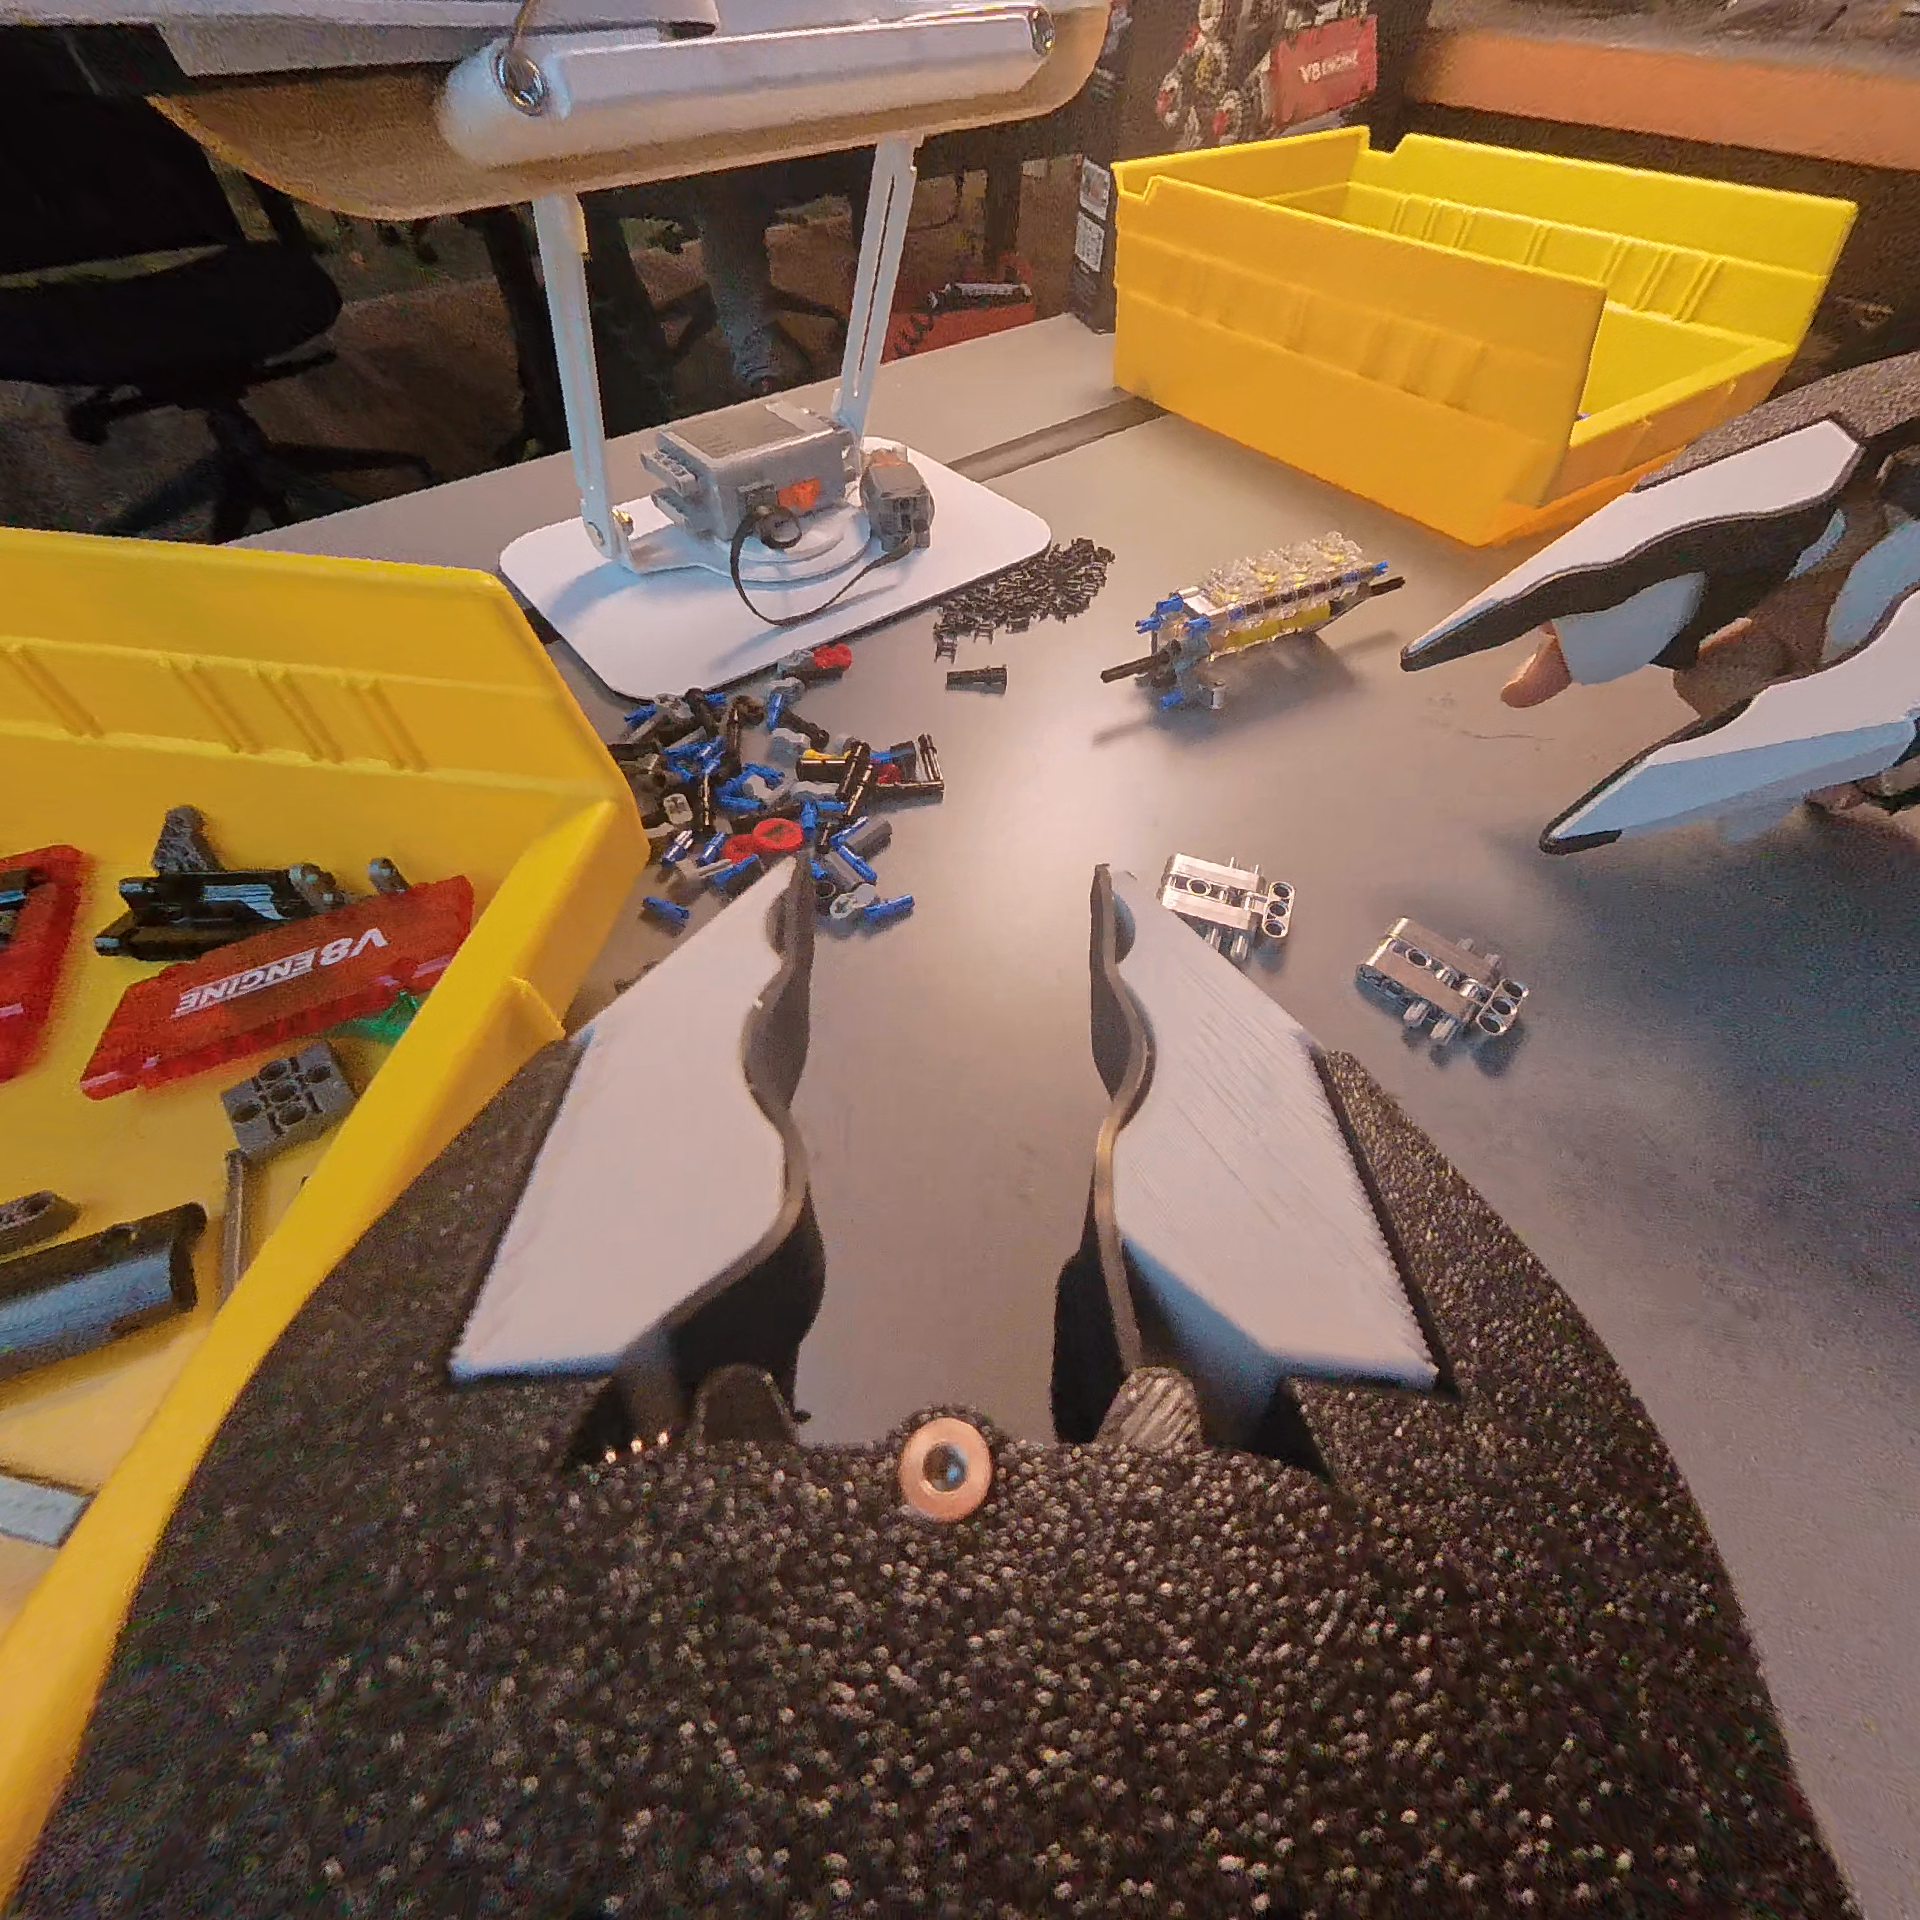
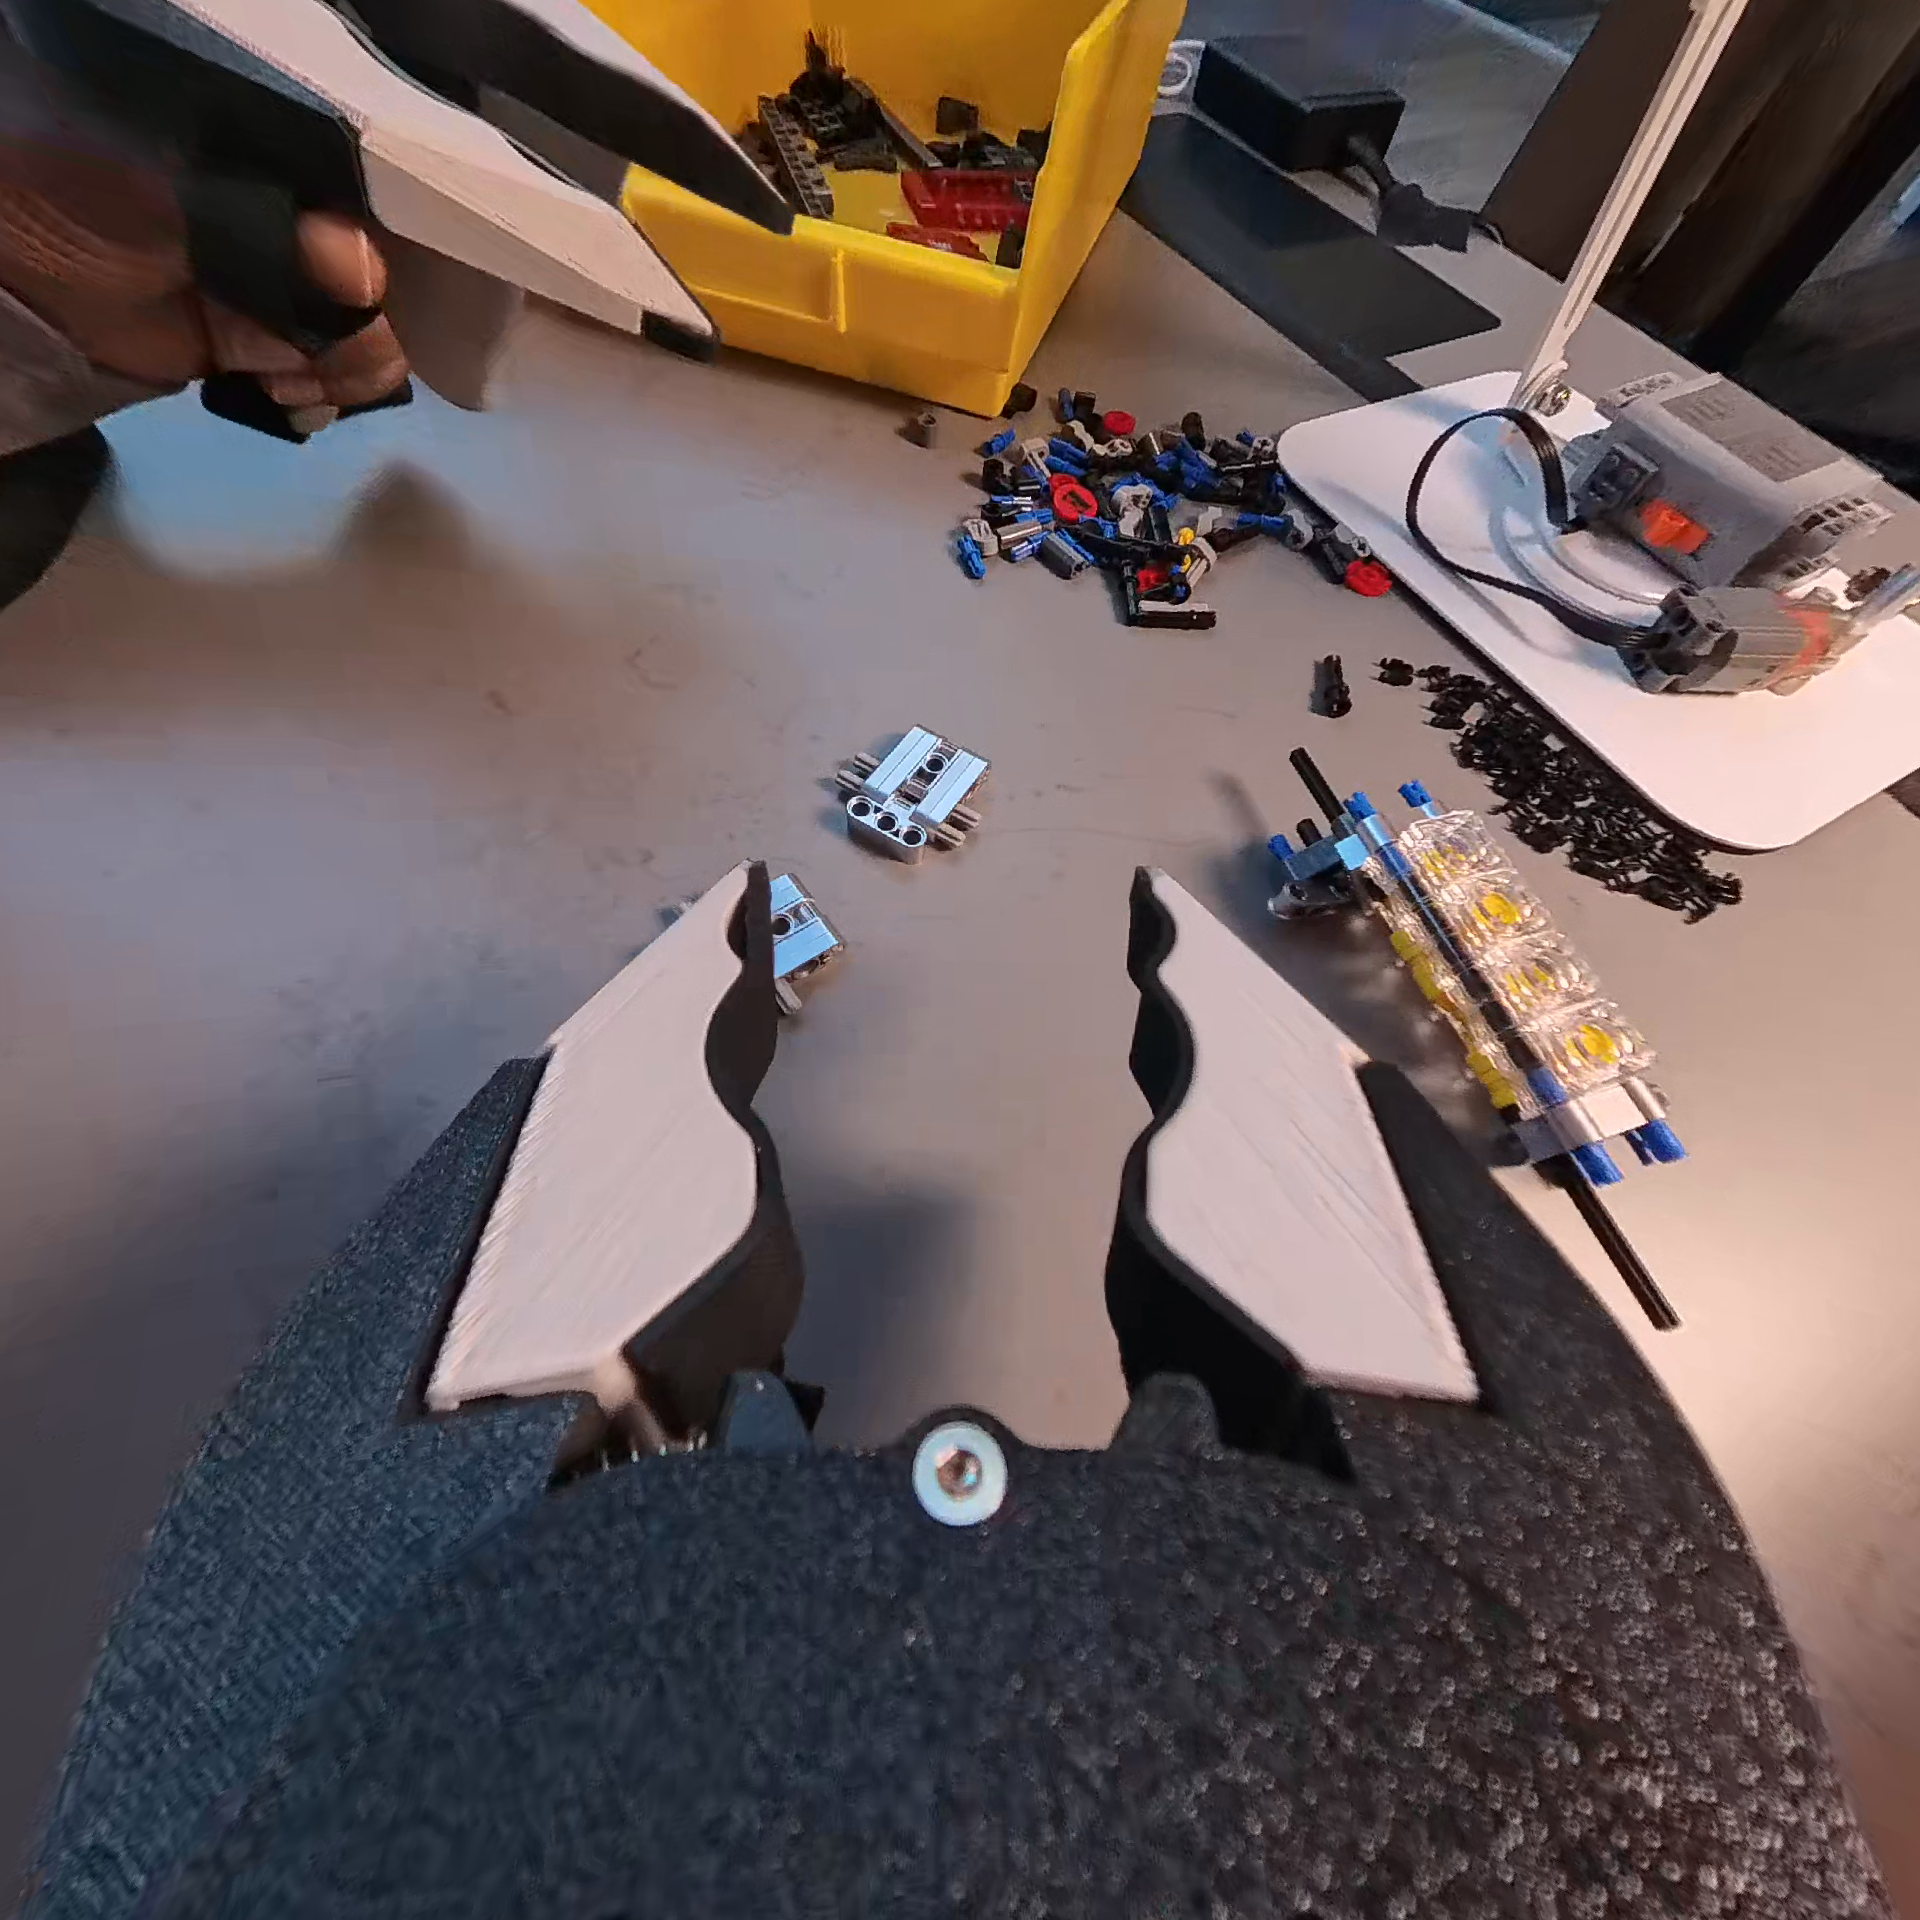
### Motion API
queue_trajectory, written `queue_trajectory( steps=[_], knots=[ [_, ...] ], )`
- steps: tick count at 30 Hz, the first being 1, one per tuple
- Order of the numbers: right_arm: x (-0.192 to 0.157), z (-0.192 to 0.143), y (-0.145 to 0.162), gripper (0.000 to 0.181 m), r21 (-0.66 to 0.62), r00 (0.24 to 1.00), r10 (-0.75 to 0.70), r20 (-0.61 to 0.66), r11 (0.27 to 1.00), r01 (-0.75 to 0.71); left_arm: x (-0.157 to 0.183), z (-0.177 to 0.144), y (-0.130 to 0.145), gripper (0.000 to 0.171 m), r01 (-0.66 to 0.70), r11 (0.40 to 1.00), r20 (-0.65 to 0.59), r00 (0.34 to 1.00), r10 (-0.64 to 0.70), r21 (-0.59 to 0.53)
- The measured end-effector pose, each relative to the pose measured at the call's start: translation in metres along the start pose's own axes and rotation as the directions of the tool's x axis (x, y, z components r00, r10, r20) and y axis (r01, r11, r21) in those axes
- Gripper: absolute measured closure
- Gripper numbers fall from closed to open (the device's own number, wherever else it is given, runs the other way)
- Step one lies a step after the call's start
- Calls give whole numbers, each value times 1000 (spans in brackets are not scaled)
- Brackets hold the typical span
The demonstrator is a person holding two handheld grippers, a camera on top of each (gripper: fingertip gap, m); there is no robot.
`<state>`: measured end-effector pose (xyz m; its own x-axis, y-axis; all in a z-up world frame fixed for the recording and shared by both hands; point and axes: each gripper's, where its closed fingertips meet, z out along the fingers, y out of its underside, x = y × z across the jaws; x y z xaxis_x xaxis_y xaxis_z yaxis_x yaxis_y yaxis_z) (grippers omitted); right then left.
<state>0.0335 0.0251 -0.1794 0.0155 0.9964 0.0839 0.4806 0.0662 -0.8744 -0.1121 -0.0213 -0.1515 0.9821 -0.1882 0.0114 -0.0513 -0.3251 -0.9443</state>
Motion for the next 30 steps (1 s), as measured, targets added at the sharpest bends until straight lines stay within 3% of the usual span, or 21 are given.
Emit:
queue_trajectory(
  steps=[9,21,30],
  knots=[
    [-2,-2,-10,114,60,1000,-17,-4,998,17,1,-9,-11,171,-32,998,14,999,31,56],
    [-2,-4,-12,116,76,1000,-7,2,997,7,-3,-5,-6,171,14,999,-4,1000,-13,35],
    [-1,-7,-15,117,105,999,24,23,994,-27,4,6,4,171,118,993,-99,988,-115,20]
  ],
)
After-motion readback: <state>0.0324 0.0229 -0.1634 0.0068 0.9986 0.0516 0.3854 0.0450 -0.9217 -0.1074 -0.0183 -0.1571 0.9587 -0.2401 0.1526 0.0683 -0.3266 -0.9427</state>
